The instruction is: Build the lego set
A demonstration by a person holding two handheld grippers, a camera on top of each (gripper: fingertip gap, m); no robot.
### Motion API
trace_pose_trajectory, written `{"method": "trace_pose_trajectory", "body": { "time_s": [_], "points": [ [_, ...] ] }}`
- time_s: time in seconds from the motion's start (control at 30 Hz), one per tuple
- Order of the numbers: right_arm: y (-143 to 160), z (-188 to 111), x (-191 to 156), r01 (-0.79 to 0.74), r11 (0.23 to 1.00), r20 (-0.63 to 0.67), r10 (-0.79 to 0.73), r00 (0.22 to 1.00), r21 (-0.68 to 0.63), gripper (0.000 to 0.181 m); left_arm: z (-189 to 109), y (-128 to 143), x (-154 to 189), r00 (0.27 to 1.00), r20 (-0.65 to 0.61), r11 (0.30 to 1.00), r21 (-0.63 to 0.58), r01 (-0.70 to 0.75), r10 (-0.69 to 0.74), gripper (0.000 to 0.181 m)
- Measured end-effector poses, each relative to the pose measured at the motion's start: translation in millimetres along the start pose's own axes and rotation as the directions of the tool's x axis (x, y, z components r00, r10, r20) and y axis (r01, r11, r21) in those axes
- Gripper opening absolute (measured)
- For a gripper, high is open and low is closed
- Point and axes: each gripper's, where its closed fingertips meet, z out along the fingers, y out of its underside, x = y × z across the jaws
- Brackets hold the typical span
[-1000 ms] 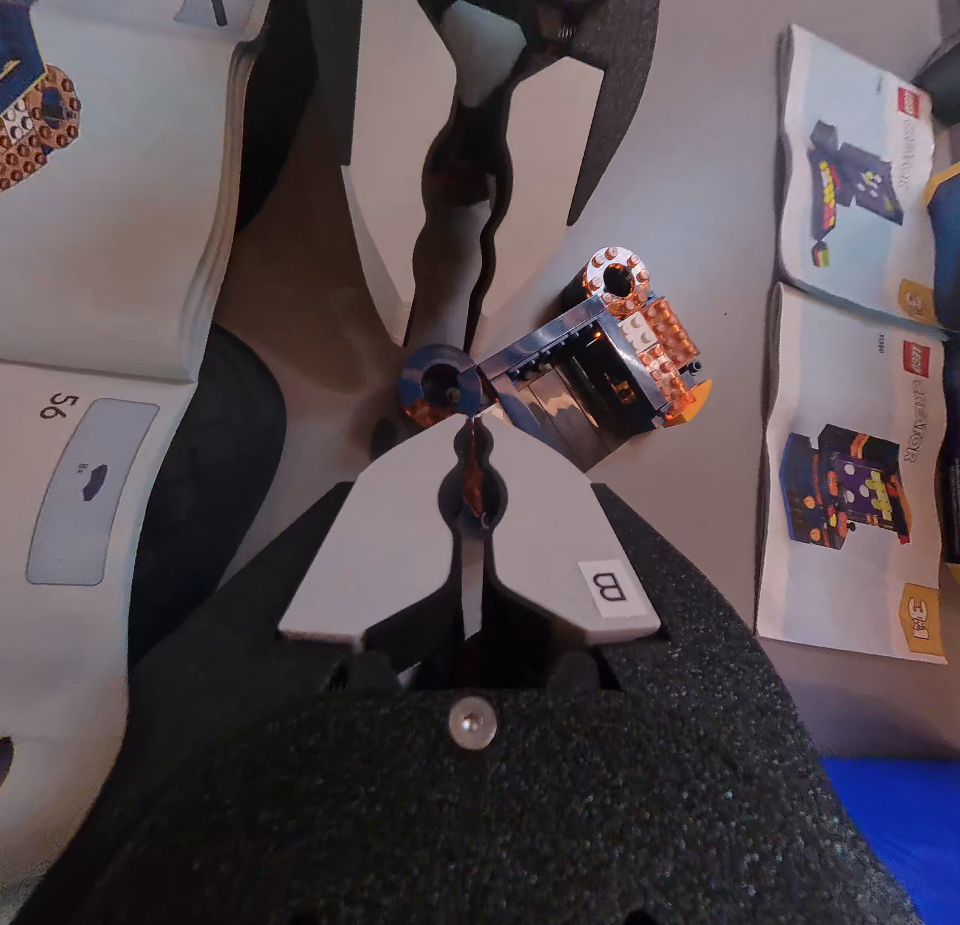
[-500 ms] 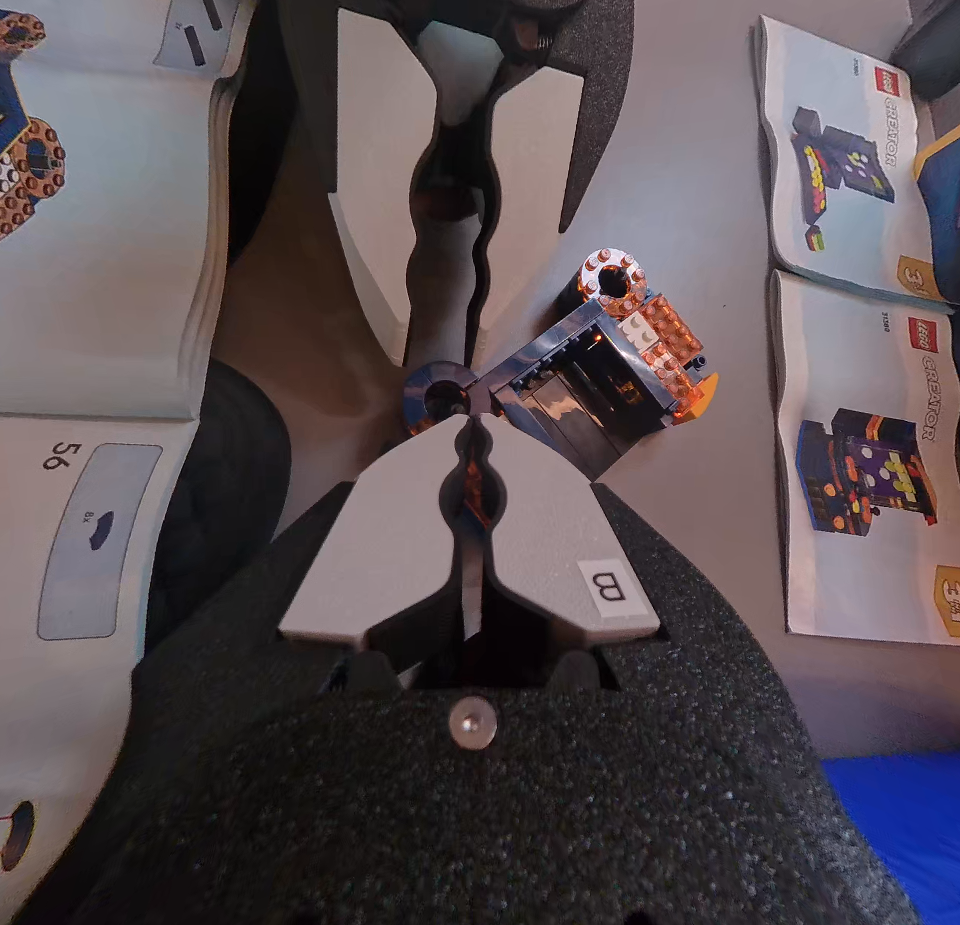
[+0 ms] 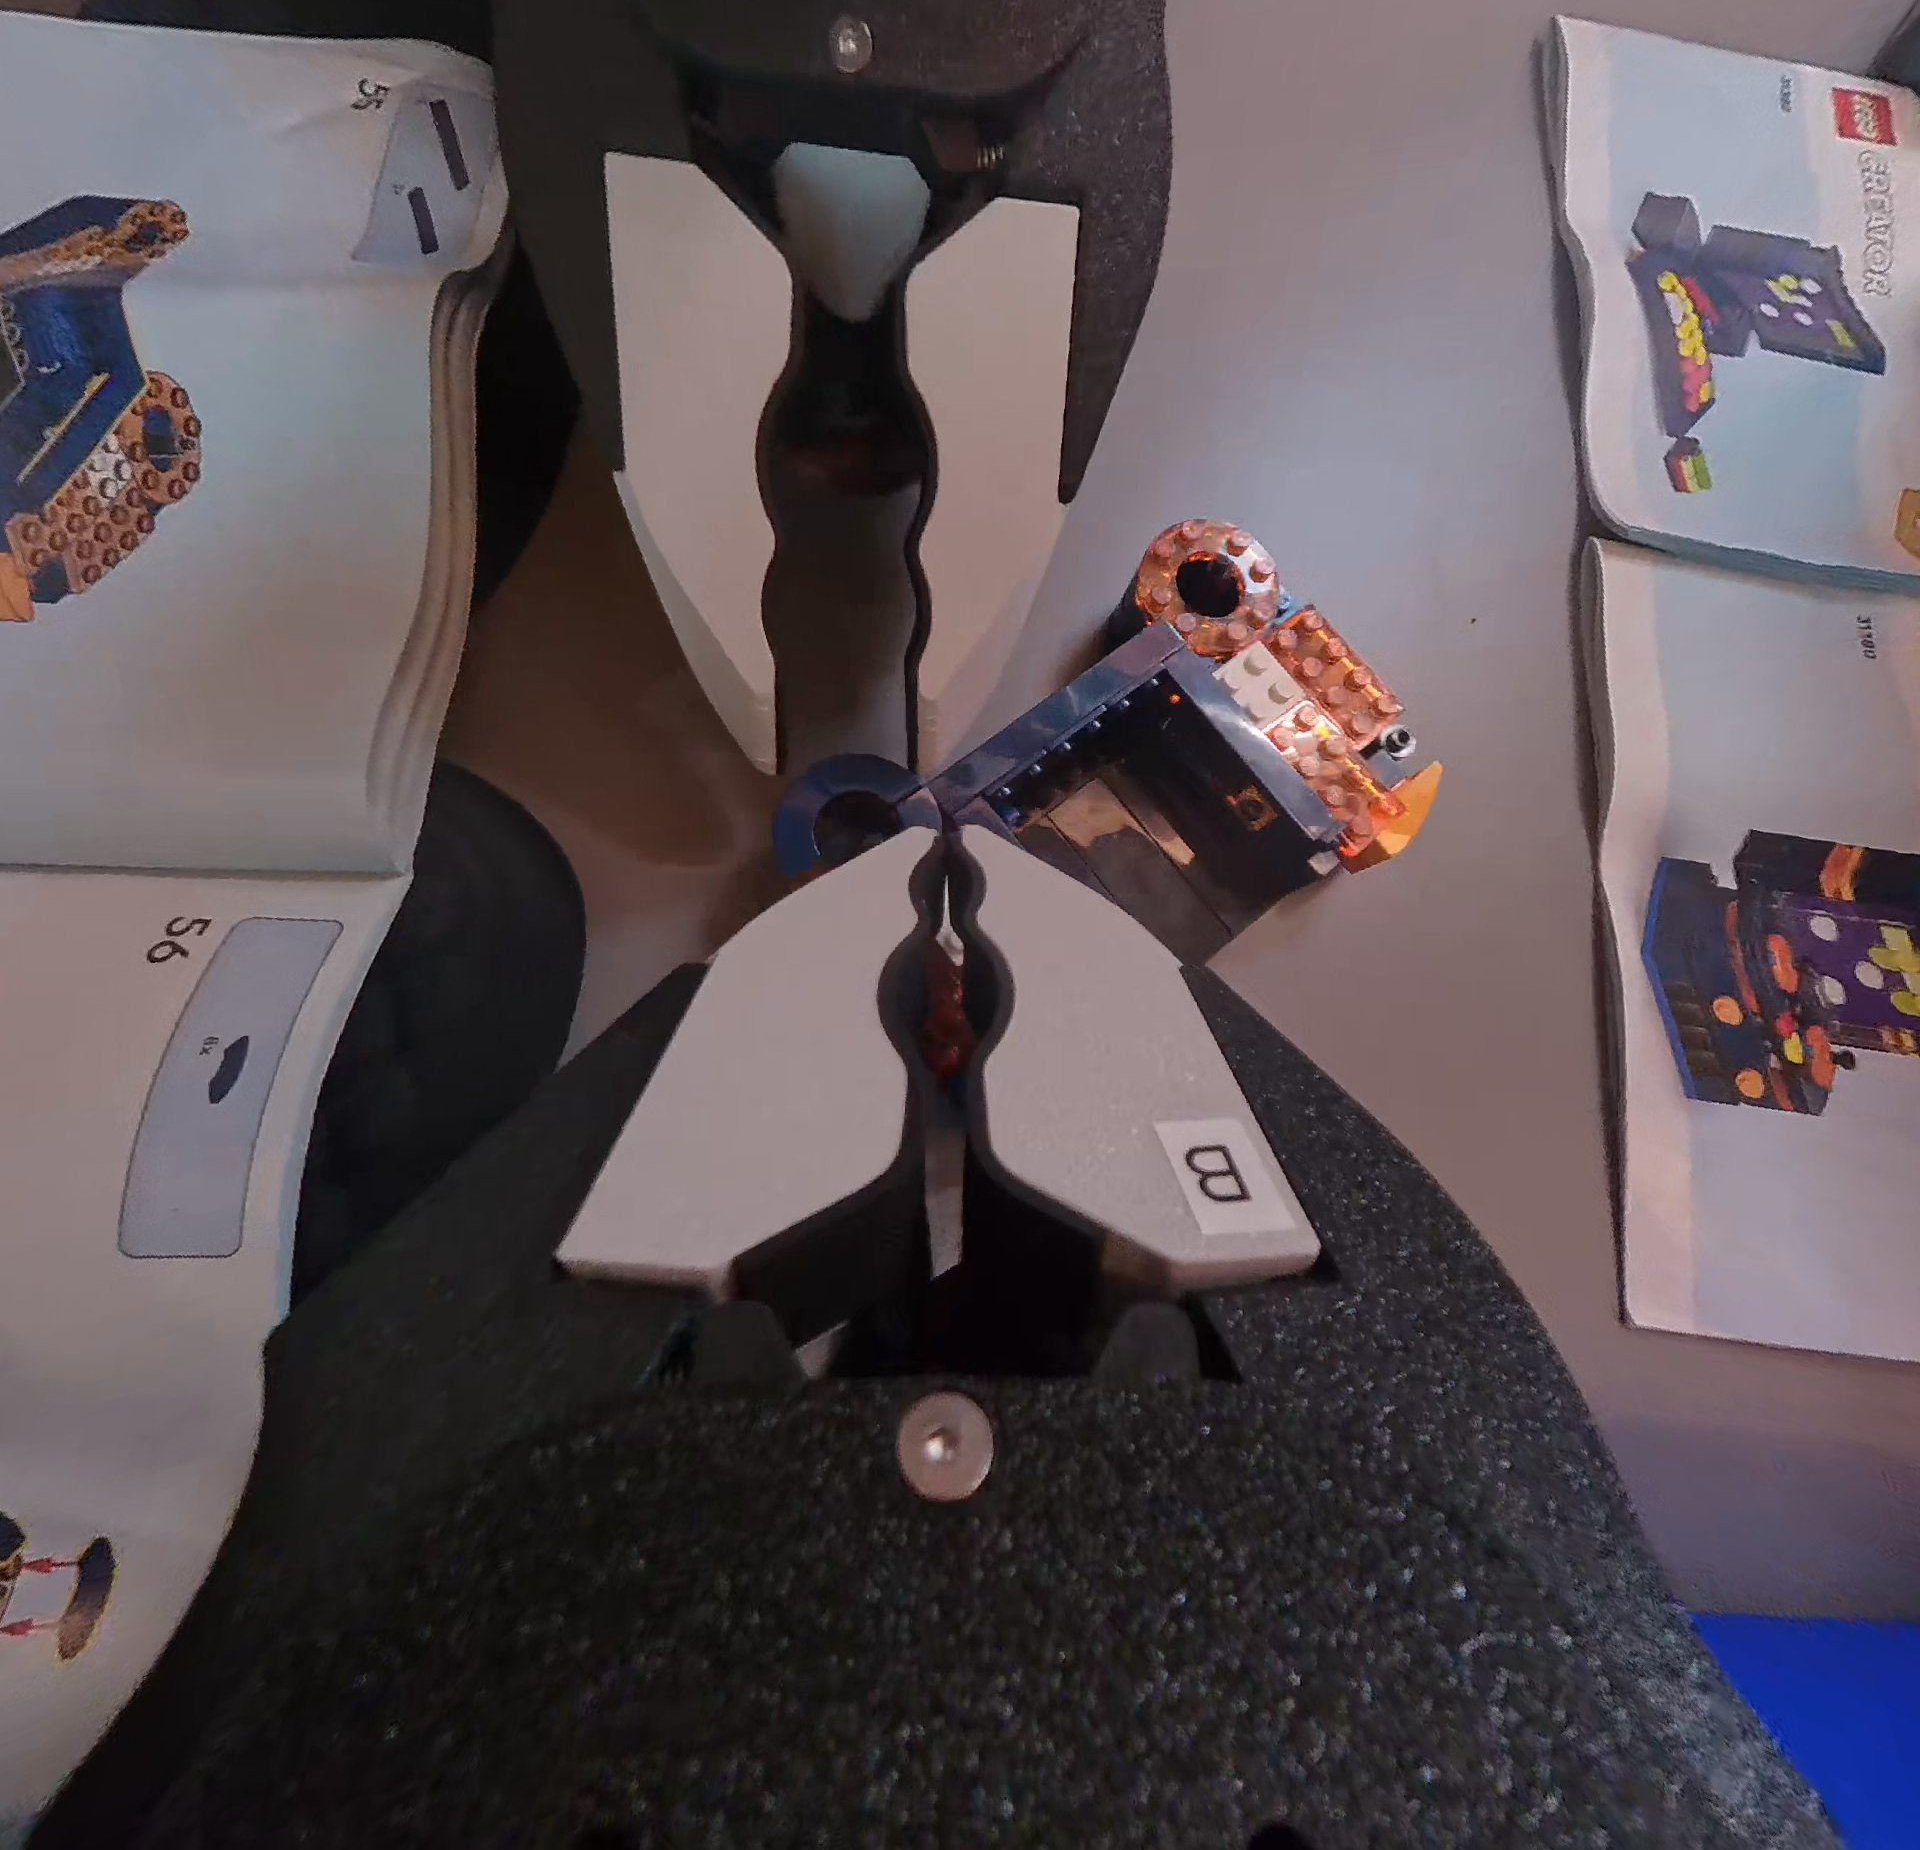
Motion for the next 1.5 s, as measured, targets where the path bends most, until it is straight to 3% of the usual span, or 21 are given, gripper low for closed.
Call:
{"method": "trace_pose_trajectory", "body": {
  "time_s": [0.57,0.77,0.87,0.97,1.27,1.4,1.5],
  "points": [
    [3.2,6.3,-4.7,0.001,0.987,0.062,0.009,0.998,-0.158,0.0,4.4,3.7,-1.2,0.999,0.033,0.999,-0.032,-0.028,0.03,0.021],
    [-8.3,-5.8,-3.2,-0.125,0.963,0.145,0.162,0.976,-0.237,0.0,6.0,6.6,-1.0,0.998,0.041,0.998,-0.053,-0.044,0.046,0.018],
    [-9.4,-10.5,-3.2,-0.303,0.9,0.132,0.357,0.925,-0.312,0.0,6.4,7.1,-0.8,0.998,0.041,0.997,-0.056,-0.047,0.049,0.019],
    [-3.4,-6.9,-2.1,-0.511,0.785,0.062,0.564,0.824,-0.351,0.0,6.5,7.1,-1.1,0.998,0.039,0.998,-0.055,-0.041,0.044,0.018],
    [-10.1,-2.7,-9.9,-0.824,0.405,0.028,0.902,0.43,-0.397,0.0,7.5,8.5,-1.4,0.997,0.052,0.997,-0.064,-0.051,0.054,0.016],
    [3.4,-2.7,-7.4,-0.86,0.32,-0.081,0.922,0.38,-0.398,0.0,7.7,8.8,-1.6,0.996,0.062,0.996,-0.067,-0.061,0.065,0.016],
    [2.5,-0.7,-11.4,-0.865,0.307,-0.094,0.924,0.371,-0.396,0.0,8.3,9.7,-1.0,0.993,0.073,0.994,-0.075,-0.082,0.088,0.016]
  ]
}}
